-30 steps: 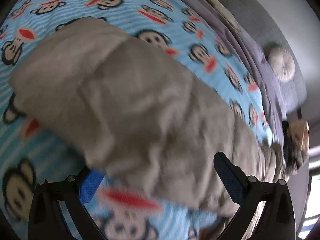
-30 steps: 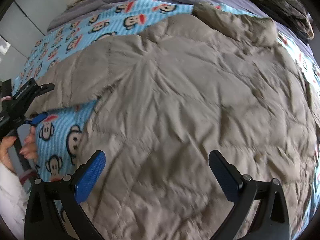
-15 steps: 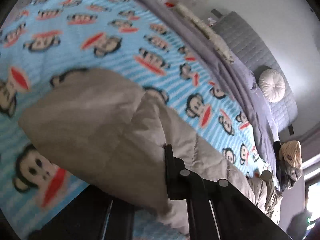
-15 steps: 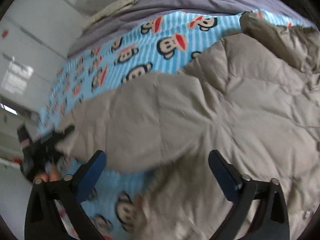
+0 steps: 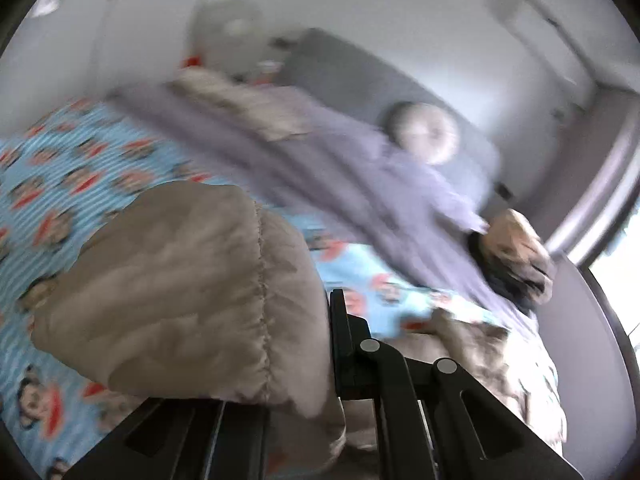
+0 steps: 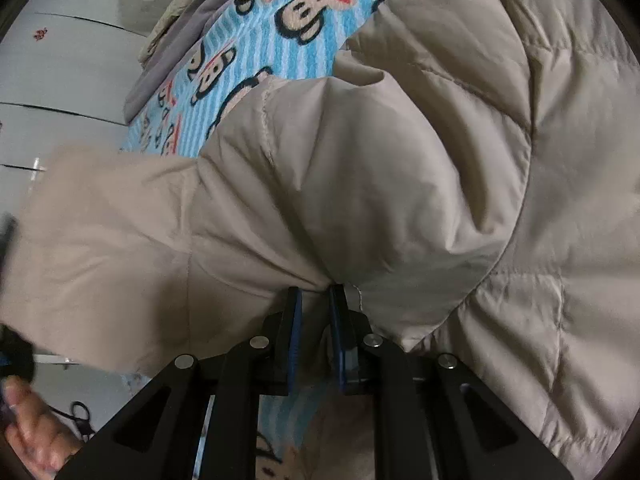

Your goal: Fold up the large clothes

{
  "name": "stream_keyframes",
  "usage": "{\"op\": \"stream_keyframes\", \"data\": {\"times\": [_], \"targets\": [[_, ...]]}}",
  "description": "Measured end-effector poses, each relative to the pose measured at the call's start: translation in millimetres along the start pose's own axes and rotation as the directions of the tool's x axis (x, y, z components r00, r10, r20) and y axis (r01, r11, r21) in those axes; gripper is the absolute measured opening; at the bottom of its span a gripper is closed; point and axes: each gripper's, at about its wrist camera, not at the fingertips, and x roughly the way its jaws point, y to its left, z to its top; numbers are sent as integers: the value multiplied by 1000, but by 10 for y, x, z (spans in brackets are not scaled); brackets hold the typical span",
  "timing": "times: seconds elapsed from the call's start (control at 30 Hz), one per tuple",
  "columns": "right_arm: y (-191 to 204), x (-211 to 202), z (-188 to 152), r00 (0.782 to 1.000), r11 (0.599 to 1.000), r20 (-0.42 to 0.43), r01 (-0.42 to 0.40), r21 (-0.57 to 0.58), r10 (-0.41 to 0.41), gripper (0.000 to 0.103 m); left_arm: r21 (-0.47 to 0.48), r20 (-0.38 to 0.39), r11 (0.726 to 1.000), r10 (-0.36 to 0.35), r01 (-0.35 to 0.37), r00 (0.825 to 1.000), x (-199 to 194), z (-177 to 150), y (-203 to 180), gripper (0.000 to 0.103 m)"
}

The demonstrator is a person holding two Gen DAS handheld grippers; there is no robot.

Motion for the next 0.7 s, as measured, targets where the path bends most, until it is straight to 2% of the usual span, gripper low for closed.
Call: {"op": "stream_keyframes", "data": {"times": [0.07, 0.17, 0.23, 0.3, 0.37, 0.43, 0.57, 0.6, 0.63, 0.67, 0.7], "targets": [[-57, -81, 11, 997, 997, -24, -73, 16, 74, 15, 58, -21, 996, -63, 65, 998, 86, -12, -429, 9], [-233, -397, -31, 991, 990, 13, -136, 39, 135, 16, 154, -78, 976, -146, 156, 986, 283, -154, -1107, 9], [-433, -748, -83, 989, 991, 78, -125, 43, 122, 16, 222, -132, 956, -163, 189, 978, 453, -320, -1509, 9], [-660, -1079, -140, 988, 996, 141, -77, 53, 69, 16, 287, -188, 932, -172, 221, 967, 646, -573, -1889, 9], [-943, -1418, -205, 980, 997, 201, 1, 75, -16, 16, 342, -250, 912, -146, 228, 957, 893, -880, -2204, 9], [-1264, -1735, -274, 965, 990, 243, 67, 122, -95, 16, 394, -308, 895, -84, 208, 948, 1145, -1188, -2398, 9], [-1809, -2168, -439, 941, 970, 288, 120, 213, -180, 16, 501, -421, 847, 62, 175, 905, 1527, -1827, -2584, 10], [-1883, -2222, -471, 937, 967, 295, 121, 225, -185, 16, 527, -427, 834, 93, 164, 900, 1559, -1936, -2611, 15], [-1930, -2262, -492, 936, 966, 300, 115, 231, -183, 16, 544, -435, 823, 111, 163, 894, 1560, -2025, -2580, 37], [-1960, -2300, -507, 936, 966, 304, 109, 234, -179, 16, 547, -446, 819, 112, 171, 888, 1544, -2079, -2524, 53], [-1961, -2315, -507, 935, 966, 306, 106, 236, -177, 16, 545, -447, 818, 101, 181, 889, 1487, -2102, -2518, 78]]}}
